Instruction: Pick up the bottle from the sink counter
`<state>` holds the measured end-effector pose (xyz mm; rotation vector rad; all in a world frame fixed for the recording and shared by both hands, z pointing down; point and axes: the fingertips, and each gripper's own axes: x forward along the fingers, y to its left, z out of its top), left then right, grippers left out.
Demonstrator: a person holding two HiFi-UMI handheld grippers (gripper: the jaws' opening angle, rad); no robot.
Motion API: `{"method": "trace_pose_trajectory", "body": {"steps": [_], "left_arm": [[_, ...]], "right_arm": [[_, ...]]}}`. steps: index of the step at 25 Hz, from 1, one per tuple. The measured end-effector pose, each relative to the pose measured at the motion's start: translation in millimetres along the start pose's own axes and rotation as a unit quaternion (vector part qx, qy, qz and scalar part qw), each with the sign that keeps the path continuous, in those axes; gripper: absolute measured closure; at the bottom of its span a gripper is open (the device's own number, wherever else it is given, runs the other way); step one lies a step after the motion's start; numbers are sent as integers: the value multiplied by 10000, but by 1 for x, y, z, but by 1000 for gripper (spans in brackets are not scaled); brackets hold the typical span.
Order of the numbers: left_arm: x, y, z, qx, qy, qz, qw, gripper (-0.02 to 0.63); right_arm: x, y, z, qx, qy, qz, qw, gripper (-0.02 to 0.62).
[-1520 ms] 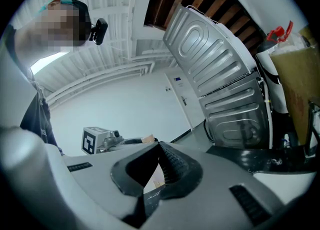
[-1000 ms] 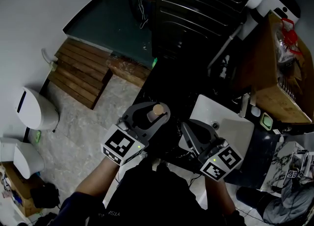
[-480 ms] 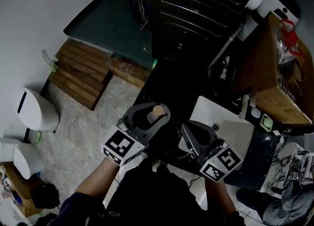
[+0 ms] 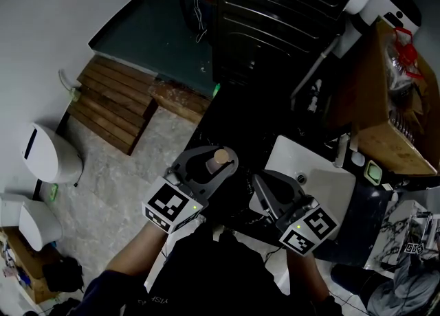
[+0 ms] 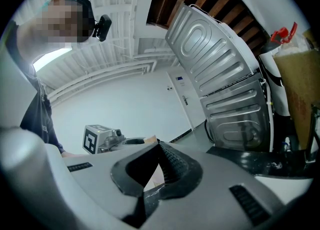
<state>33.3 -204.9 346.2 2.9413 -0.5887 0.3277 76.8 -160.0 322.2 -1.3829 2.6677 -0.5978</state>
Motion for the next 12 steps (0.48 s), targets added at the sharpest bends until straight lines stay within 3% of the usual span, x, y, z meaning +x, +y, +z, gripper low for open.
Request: {"method": "trace_pose_trajectory", "body": {"steps": [12], "left_arm": [[4, 3, 4, -7, -18, 19, 10000, 465]], "right_arm": [[1, -3, 2, 13, 6, 28, 10000, 577]]}}
